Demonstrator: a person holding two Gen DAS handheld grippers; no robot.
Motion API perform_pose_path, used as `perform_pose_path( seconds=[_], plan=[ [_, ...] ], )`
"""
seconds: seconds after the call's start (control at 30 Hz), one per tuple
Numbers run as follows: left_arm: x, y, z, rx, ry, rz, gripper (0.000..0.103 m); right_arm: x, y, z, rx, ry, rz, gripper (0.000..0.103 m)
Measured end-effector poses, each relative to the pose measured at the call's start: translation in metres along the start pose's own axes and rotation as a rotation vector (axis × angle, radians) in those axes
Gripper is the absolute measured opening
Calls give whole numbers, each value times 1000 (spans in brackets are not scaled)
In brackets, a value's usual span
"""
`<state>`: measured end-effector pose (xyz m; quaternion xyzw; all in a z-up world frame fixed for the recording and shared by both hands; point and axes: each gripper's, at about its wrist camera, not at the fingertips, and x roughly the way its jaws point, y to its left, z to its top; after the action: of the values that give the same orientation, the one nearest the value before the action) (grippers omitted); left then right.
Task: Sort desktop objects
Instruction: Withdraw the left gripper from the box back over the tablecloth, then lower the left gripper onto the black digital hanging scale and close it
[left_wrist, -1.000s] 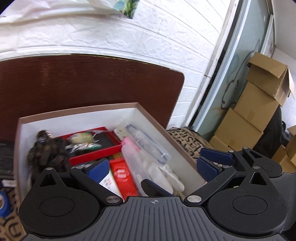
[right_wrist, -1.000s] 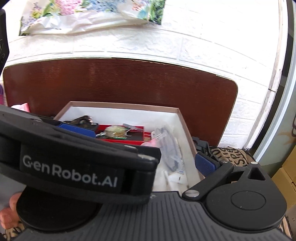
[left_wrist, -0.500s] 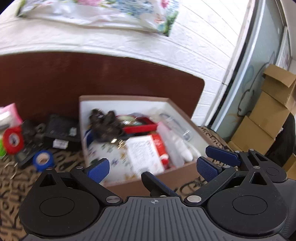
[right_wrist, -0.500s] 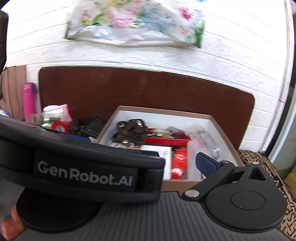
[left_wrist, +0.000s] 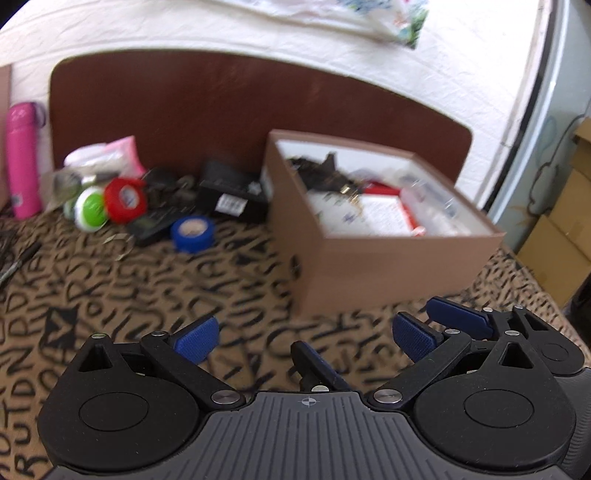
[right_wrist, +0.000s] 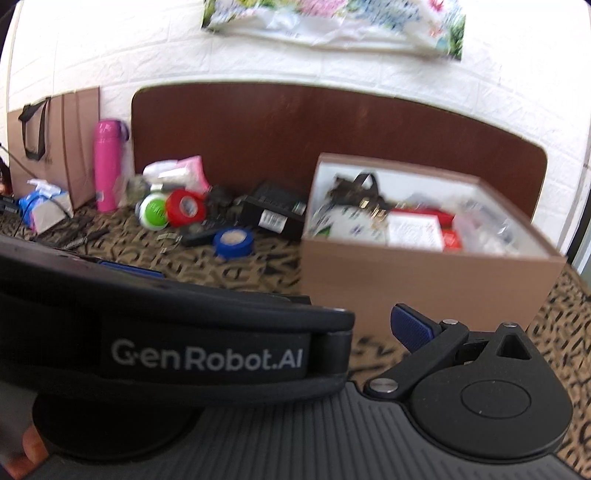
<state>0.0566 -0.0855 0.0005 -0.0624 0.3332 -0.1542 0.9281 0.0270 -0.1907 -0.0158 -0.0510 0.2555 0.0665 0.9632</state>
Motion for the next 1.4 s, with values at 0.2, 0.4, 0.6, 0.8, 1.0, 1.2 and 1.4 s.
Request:
perform_pose_path(
  seconds=[0.2,0.4,0.6,0.8,1.0,1.2,1.4],
  plan=[
    [8,26,-18,-36,68,49,103,10,26,-16,-8,67,-10,103],
    [14,47,-25,-62,104,93,103,21,45,-21,-32,104,9,103],
    [16,65,-26,-96,112,93,103,31,57,-21,-48,114,18,103],
    [14,94,-17,-153,73,97,103,41,57,-14,29,87,77,103],
    [14,125,-2,-186,26,105,103,63,66,-2,12,71,130,102],
    [27,152,20,-182,-1,122,98,87,76,11,-26,43,167,102],
    [57,176,33,-198,26,130,90,115,78,22,-40,43,173,99]
  ],
)
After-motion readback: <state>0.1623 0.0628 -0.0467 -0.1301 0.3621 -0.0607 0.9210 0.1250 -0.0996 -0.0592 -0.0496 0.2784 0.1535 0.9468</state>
